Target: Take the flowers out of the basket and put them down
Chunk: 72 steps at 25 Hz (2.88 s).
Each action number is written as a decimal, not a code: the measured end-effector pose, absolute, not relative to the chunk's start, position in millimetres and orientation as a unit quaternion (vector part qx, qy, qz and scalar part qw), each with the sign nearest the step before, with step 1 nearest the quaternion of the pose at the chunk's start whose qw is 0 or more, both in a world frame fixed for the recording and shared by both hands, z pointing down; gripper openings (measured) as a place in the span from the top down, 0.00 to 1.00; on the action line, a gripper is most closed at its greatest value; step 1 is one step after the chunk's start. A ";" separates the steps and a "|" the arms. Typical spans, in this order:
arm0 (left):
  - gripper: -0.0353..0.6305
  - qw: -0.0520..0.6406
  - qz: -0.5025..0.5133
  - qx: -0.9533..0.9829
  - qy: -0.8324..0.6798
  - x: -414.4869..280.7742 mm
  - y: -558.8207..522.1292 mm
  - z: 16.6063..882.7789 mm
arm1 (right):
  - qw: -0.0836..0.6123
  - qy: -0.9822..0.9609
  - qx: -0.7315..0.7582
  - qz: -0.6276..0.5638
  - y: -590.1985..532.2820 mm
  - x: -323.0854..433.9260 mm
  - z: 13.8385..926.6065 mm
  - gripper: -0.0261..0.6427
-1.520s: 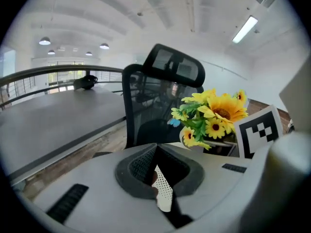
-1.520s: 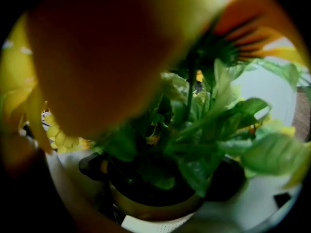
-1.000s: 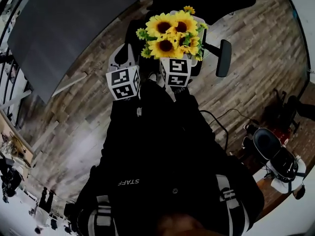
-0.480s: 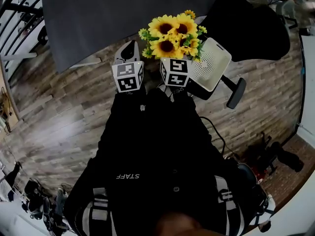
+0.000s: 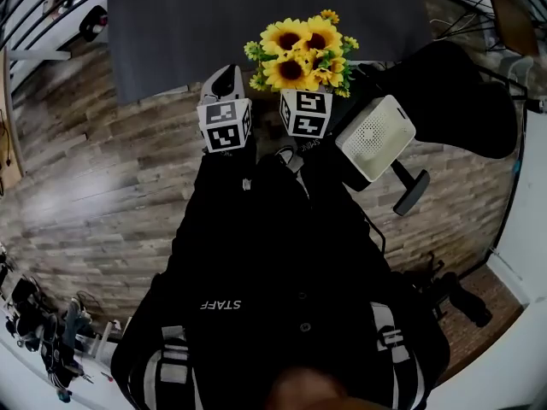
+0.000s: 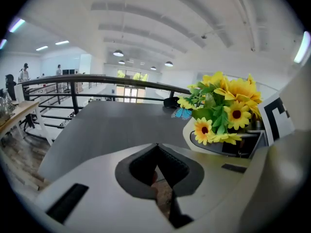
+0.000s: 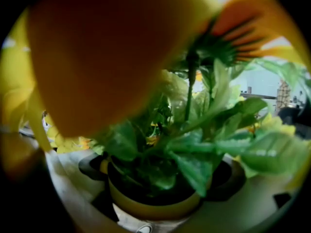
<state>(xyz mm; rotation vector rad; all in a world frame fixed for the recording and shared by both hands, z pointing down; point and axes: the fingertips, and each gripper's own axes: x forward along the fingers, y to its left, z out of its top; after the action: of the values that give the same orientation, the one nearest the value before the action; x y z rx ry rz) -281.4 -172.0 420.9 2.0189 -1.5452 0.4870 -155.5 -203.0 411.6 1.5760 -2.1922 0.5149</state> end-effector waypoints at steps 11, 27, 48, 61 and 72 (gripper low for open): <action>0.95 0.299 0.185 0.710 -0.610 -324.8 -203.2 465.4 | 0.227 -0.804 0.516 0.190 -248.3 -198.9 470.3 0.16; 0.95 0.327 0.207 0.691 -0.611 -372.9 -239.8 529.5 | 0.261 -0.814 0.483 0.189 -301.3 -263.3 546.2 0.16; 0.95 0.334 0.223 0.688 -0.605 -374.2 -221.8 555.1 | 0.273 -0.828 0.451 0.189 -291.0 -270.7 590.0 0.16; 0.95 0.333 0.225 0.687 -0.606 -374.5 -206.3 559.5 | 0.247 -0.842 0.436 0.197 -272.3 -266.8 583.9 0.12; 0.95 0.319 0.204 0.685 -0.622 -370.6 -183.8 514.7 | 0.247 -0.839 0.444 0.194 -215.3 -240.1 528.8 0.12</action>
<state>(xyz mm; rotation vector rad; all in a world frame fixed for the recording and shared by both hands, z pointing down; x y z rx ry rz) -370.6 -183.8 514.7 1.8013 -1.6351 0.5369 -240.1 -215.3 528.8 1.2108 -2.2887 0.5278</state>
